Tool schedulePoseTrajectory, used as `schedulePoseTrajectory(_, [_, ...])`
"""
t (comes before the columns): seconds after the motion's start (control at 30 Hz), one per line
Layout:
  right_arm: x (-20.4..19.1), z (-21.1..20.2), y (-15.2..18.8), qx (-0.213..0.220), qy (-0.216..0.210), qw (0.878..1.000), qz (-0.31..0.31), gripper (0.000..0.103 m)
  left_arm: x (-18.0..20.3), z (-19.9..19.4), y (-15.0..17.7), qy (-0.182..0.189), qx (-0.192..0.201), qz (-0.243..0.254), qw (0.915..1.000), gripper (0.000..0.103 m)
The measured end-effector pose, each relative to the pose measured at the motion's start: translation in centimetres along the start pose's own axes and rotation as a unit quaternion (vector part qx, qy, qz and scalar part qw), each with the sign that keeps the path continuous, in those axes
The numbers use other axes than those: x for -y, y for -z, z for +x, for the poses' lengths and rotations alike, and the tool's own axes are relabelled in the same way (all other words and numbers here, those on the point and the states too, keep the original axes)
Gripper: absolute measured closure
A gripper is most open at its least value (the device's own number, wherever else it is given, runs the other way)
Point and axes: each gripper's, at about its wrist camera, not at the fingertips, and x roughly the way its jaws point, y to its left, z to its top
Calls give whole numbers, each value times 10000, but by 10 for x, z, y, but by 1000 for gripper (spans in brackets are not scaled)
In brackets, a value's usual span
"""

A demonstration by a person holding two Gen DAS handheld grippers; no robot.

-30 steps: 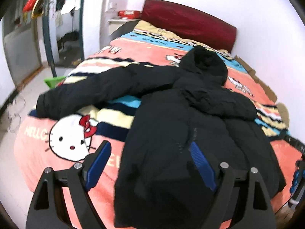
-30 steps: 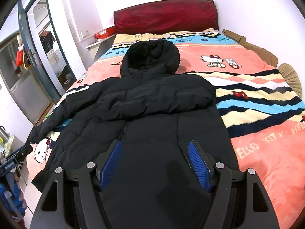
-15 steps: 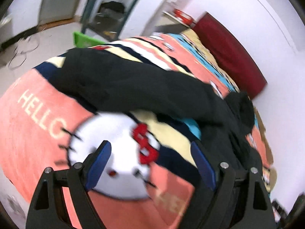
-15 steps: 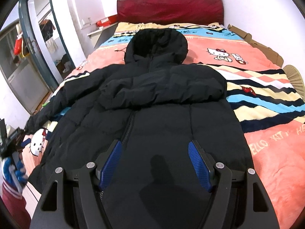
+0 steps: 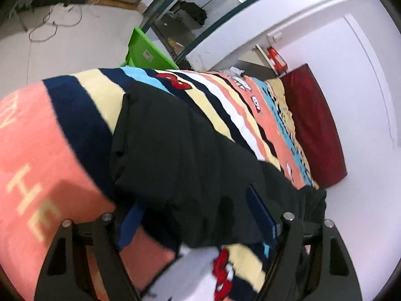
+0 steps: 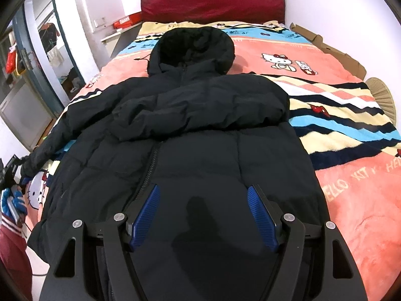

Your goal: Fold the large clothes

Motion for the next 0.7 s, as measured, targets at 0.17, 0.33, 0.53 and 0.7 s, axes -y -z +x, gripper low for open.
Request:
schedulePoseTrajectory(0.17, [6,1,-3,19,26,9999,116,31,-11,11,-8,-17,-36,-212,9998,71])
schedulePoseTrajectory(0.33, [4,5,-3,5,-45,9999,94,31,-14,11,-8,78,-94,-207,9997,88])
schedulePoseTrajectory(0.53, [2,5,-6,81,-167,9998,2,31,9,-3,-9,22,17,180,9998,93])
schedulePoseTrajectory(0.7, [12,2,-7,196,-276,9994,71,31,40,-20,-9,-13,146,602,9981,94])
